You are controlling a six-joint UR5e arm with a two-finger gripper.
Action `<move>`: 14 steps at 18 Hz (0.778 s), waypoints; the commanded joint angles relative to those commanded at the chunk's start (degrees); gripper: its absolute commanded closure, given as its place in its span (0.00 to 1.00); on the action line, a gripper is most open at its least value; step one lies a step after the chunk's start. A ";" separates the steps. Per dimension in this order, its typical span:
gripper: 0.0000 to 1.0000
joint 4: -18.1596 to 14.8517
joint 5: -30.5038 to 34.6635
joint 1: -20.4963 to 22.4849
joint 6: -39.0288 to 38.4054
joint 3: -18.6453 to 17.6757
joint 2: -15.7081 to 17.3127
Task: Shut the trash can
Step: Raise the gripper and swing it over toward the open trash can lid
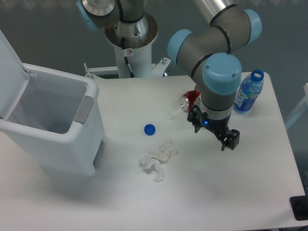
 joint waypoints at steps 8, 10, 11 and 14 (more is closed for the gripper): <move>0.00 0.88 -5.53 0.35 -3.06 -2.37 0.79; 0.00 1.67 -5.54 0.18 -4.83 -3.69 2.19; 0.00 2.10 -5.62 0.00 -5.97 -4.13 2.72; 0.00 2.02 -5.54 -0.44 -9.92 -4.92 4.47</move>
